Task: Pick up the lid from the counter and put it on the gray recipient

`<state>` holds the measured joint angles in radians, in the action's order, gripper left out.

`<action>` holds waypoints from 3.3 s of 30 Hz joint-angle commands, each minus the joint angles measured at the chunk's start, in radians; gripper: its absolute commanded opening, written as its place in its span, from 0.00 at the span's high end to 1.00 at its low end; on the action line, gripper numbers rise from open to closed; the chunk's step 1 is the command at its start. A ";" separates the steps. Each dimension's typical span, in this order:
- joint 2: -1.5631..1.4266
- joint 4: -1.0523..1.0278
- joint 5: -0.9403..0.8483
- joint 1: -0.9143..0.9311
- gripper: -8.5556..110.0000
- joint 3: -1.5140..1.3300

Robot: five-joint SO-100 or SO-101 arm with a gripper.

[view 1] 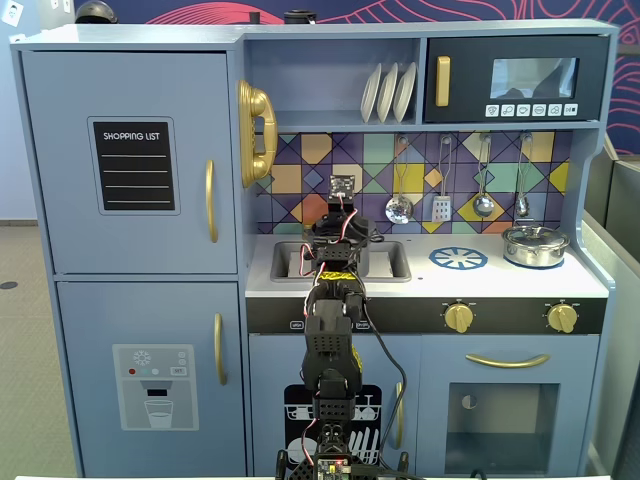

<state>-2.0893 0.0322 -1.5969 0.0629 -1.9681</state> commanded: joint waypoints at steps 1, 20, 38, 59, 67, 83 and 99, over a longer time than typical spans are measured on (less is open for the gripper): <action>-0.003 0.044 -0.008 -0.020 0.93 0.020; -0.063 0.012 -0.038 -0.035 0.93 -0.026; -0.541 -0.759 -0.014 -0.058 0.78 0.021; -0.992 -0.914 0.069 -0.092 0.93 -0.779; -1.088 -0.847 0.084 -0.064 0.93 -1.006; -1.089 -1.546 -0.031 -0.060 0.93 -1.032; -1.089 -1.562 0.086 -0.063 0.87 -1.032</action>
<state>-3.1845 -1.3668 -1.5509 -0.0031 -2.9821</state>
